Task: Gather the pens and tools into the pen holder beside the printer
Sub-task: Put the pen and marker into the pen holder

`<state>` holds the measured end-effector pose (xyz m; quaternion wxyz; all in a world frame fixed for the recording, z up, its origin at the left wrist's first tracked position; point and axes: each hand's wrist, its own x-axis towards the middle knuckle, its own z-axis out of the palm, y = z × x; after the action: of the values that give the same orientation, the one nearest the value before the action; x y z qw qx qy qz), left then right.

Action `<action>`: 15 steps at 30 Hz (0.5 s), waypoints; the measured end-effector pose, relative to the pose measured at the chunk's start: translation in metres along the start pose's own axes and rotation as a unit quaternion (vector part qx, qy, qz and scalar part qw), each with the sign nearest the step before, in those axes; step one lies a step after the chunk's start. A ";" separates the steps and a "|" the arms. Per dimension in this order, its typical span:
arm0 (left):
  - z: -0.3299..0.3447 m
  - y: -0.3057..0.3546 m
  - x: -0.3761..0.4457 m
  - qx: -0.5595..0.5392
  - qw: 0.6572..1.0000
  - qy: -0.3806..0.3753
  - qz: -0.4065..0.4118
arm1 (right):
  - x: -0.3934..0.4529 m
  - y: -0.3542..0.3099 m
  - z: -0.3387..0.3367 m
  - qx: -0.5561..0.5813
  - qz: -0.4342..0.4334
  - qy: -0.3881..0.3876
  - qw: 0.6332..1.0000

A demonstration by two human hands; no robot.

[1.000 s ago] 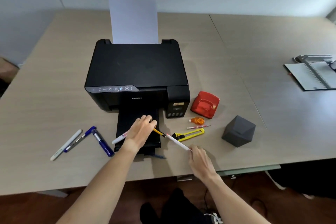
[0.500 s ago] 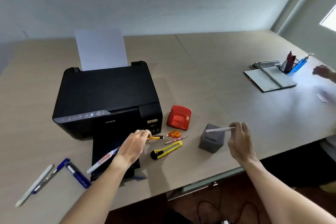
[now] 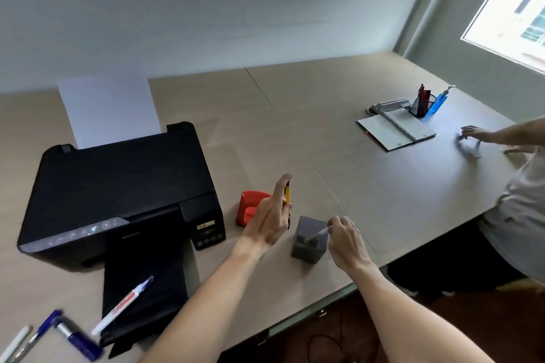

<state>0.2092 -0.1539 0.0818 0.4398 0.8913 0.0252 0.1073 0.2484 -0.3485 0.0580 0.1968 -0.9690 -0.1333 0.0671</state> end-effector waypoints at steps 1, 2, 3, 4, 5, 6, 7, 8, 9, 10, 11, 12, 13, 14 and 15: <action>0.006 0.006 0.006 -0.003 1.000 -0.007 -0.003 | 0.003 0.001 -0.001 0.011 0.001 -0.008 1.000; 0.012 0.012 0.010 0.005 1.000 -0.017 -0.005 | 0.006 0.001 -0.003 0.021 0.003 -0.017 1.000; 0.018 0.016 0.014 0.012 1.000 -0.027 -0.004 | 0.009 0.002 -0.005 0.030 0.005 -0.022 0.999; 0.024 0.018 0.017 0.021 0.999 -0.040 -0.005 | 0.011 0.003 -0.007 0.037 0.008 -0.024 0.999; 0.030 0.019 0.020 0.030 0.998 -0.052 -0.006 | 0.013 0.005 -0.009 0.041 0.010 -0.023 0.999; 0.035 0.021 0.021 0.042 0.997 -0.067 -0.010 | 0.015 0.007 -0.012 0.042 0.015 -0.021 0.999; 0.039 0.020 0.021 0.051 0.995 -0.084 -0.012 | 0.016 0.009 -0.013 0.044 0.022 -0.019 0.999; 0.042 0.020 0.020 0.059 0.993 -0.101 -0.017 | 0.016 0.010 -0.015 0.045 0.028 -0.018 0.998; 0.044 0.019 0.019 0.066 0.991 -0.117 -0.018 | 0.015 0.013 -0.016 0.046 0.034 -0.018 0.998; 0.047 0.018 0.018 0.083 0.988 -0.129 -0.020 | 0.014 0.015 -0.017 0.047 0.040 -0.019 0.998; 0.049 0.015 0.018 0.102 0.986 -0.133 -0.016 | 0.013 0.018 -0.016 0.046 0.045 -0.022 0.998; 0.051 0.013 0.017 0.122 0.984 -0.129 -0.012 | 0.011 0.020 -0.016 0.044 0.051 -0.027 0.997; 0.054 0.010 0.017 0.134 0.984 -0.119 -0.008 | 0.008 0.024 -0.015 0.044 0.054 -0.032 0.997; 0.055 0.007 0.017 0.140 0.984 -0.108 -0.007 | 0.005 0.027 -0.013 0.044 0.059 -0.038 0.997; 0.057 0.003 0.016 0.139 0.985 -0.100 -0.006 | 0.002 0.031 -0.010 0.046 0.061 -0.042 0.996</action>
<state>0.2365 -0.1978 0.0538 0.3128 0.9498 0.0014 0.0104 0.2593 -0.3787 0.0547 0.2311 -0.9615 -0.0789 0.1261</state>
